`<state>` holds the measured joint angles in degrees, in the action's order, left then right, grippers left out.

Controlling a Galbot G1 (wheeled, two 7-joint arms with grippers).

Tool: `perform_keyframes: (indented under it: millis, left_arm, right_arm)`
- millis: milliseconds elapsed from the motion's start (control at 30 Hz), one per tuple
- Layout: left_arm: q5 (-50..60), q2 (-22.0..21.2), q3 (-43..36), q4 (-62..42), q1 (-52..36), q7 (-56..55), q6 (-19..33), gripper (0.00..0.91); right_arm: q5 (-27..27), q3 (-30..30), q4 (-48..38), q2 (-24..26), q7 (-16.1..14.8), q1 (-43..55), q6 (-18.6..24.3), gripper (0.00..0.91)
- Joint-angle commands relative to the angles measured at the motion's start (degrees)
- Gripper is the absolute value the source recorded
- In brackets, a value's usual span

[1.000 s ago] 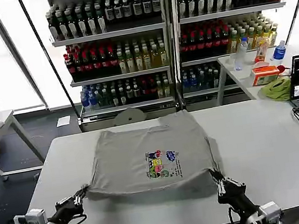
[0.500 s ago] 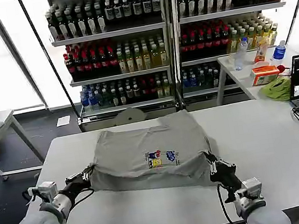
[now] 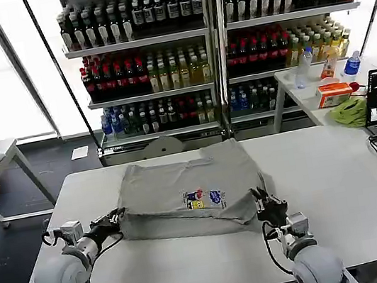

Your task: Fold and organize the clothes.

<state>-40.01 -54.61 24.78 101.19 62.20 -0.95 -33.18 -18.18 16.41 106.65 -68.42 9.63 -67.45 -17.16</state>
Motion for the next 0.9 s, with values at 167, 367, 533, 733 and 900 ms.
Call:
perform_keyframes:
  millis: [167, 367, 533, 733, 900]
  left_arm:
    - [0.5, 1.3, 5.3, 5.8, 5.7, 0.3, 0.1, 0.907]
    - [1.2, 0.7, 7.6, 8.4, 13.2, 1.2, 0.2, 0.907]
    - [1.1, -0.1, 7.6, 7.7, 15.2, 1.8, 0.4, 0.907]
    - [1.1, -0.5, 6.5, 6.9, 13.6, 1.2, 0.2, 0.907]
    - [0.2, -0.6, 5.7, 5.3, 11.3, 1.2, 0.2, 0.907]
  right_arm:
    - [-2.1, 2.6, 5.8, 1.2, 1.2, -3.7, 0.1, 0.907]
    - [-4.1, 6.4, 13.5, 2.2, 3.3, -14.2, -3.1, 0.907]
    - [-5.5, 6.7, 13.9, 1.1, 5.6, -17.9, -7.2, 0.907]
    - [-7.7, 5.7, 13.5, -0.1, 7.3, -17.3, -8.1, 0.907]
    - [-7.6, 4.3, 12.5, -0.4, 8.0, -16.5, -8.6, 0.413]
